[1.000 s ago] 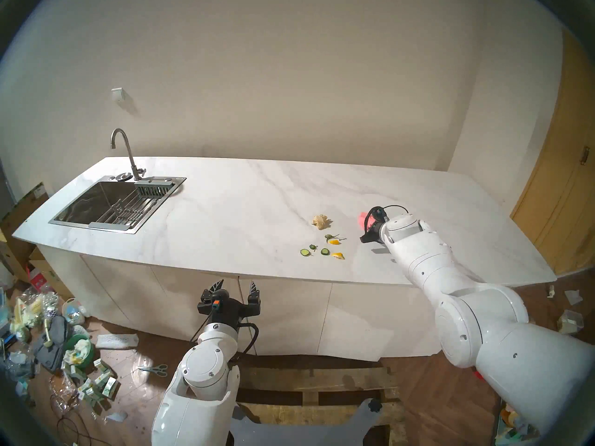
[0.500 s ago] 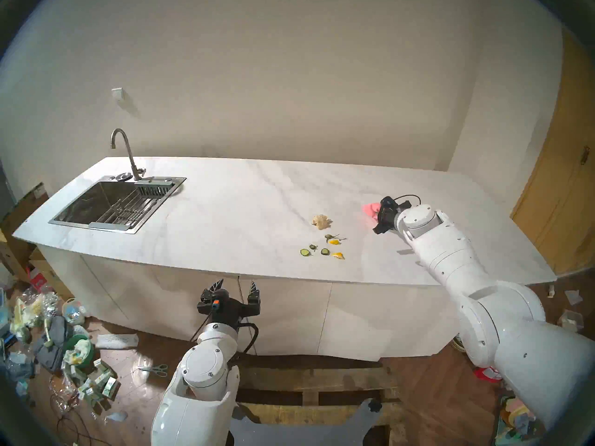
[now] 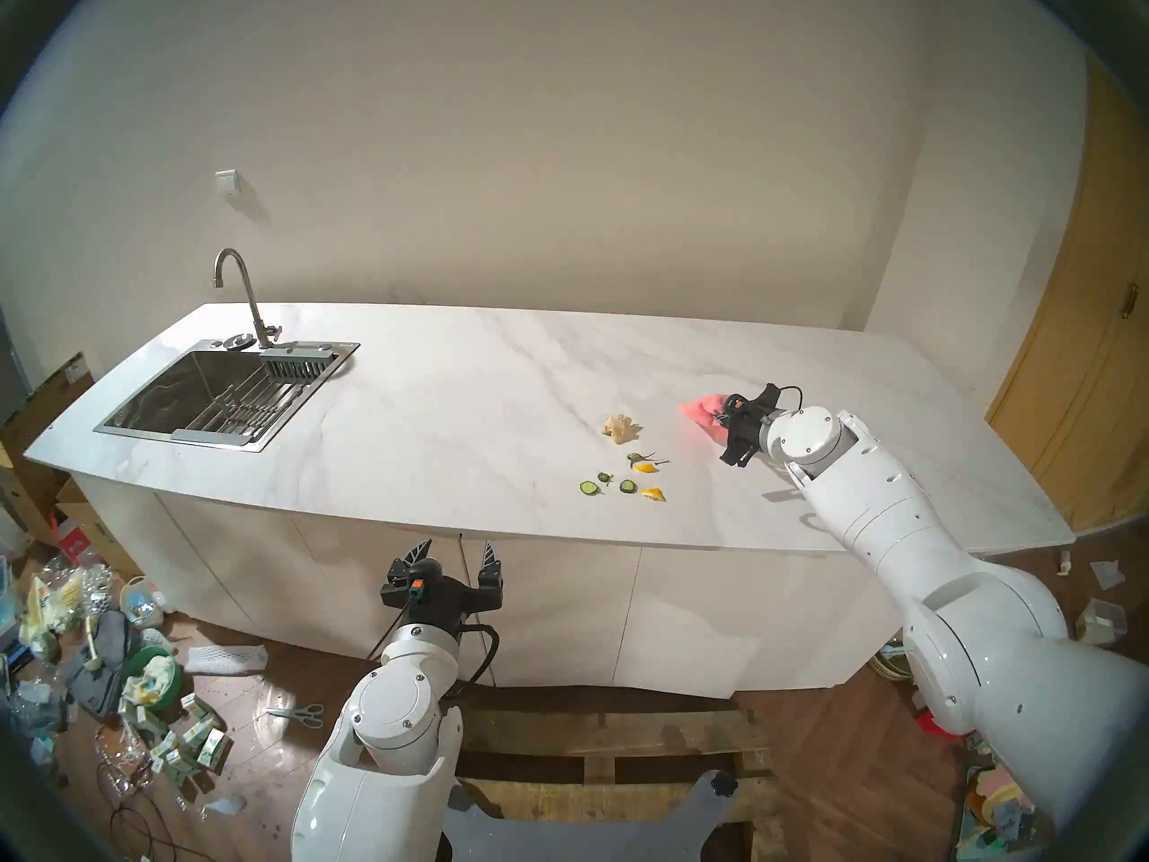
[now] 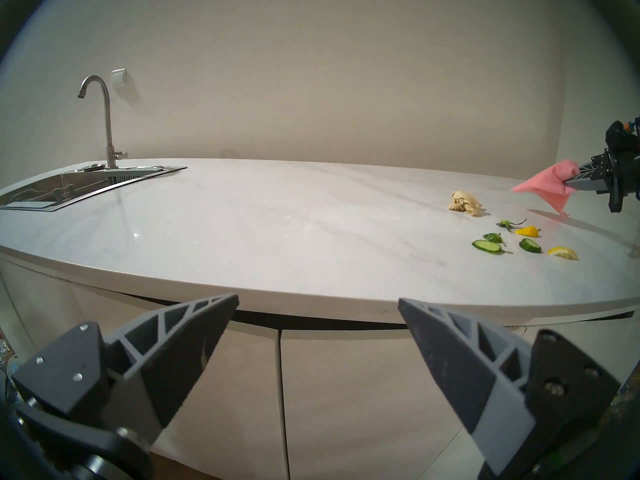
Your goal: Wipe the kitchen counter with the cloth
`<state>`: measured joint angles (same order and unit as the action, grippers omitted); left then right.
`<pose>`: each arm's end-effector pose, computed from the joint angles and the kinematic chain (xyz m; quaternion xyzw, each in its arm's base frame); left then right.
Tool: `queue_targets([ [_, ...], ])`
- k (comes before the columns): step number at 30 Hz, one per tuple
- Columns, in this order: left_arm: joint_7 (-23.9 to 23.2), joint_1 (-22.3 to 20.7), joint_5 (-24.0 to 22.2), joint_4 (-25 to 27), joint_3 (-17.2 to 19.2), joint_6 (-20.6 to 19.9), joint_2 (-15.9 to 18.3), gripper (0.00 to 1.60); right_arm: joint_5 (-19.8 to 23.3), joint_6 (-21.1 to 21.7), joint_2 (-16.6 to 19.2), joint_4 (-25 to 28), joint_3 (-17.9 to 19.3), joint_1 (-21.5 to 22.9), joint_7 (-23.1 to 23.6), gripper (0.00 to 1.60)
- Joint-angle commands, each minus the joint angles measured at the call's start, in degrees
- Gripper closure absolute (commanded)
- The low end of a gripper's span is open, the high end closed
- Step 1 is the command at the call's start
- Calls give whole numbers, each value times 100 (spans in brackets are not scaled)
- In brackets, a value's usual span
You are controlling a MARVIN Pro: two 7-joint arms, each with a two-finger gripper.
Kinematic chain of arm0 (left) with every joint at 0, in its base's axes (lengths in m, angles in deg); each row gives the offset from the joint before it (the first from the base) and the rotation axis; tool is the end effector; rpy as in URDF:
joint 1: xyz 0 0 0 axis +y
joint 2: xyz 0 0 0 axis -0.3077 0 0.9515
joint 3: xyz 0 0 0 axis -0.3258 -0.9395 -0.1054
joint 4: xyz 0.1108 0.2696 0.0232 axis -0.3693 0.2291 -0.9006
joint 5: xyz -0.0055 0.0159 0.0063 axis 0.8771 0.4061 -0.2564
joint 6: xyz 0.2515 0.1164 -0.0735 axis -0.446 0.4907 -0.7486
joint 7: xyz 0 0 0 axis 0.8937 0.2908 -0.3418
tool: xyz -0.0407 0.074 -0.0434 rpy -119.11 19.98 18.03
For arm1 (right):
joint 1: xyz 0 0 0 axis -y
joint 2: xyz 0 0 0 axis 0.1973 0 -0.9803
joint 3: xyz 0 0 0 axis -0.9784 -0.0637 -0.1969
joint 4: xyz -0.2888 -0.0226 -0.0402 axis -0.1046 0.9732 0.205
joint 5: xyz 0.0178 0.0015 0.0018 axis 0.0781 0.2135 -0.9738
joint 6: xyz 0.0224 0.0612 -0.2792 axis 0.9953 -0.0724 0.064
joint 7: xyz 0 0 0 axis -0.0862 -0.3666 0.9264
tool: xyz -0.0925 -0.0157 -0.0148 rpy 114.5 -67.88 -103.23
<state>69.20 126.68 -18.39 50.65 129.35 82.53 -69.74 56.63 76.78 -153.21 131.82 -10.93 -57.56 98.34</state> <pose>0.2986 -0.0124 -0.3512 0.7498 0.0064 0.6617 0.0026 0.5700 -0.0888 -0.2505 0.6679 0.4780 0.5413 0.1801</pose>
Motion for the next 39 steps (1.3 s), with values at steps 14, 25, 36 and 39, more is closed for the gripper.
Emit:
queue_targets([
  [14, -13, -45, -1, 120, -12, 41, 3, 0, -924, -1668, 1475, 1685, -71, -1162, -233, 160],
  [25, -17, -38, -3, 136, -13, 46, 5, 0, -1463, -2448, 1483, 2383, -453, -1215, -430, 160],
  [36, -34, -9, -14, 187, -13, 48, 16, 0, -2573, -1803, 1406, 3229, -772, -1236, -640, 160],
  [39, -44, 6, -22, 209, -13, 43, 22, 0, -2715, -1647, 1650, 3627, -633, -1421, -734, 160],
])
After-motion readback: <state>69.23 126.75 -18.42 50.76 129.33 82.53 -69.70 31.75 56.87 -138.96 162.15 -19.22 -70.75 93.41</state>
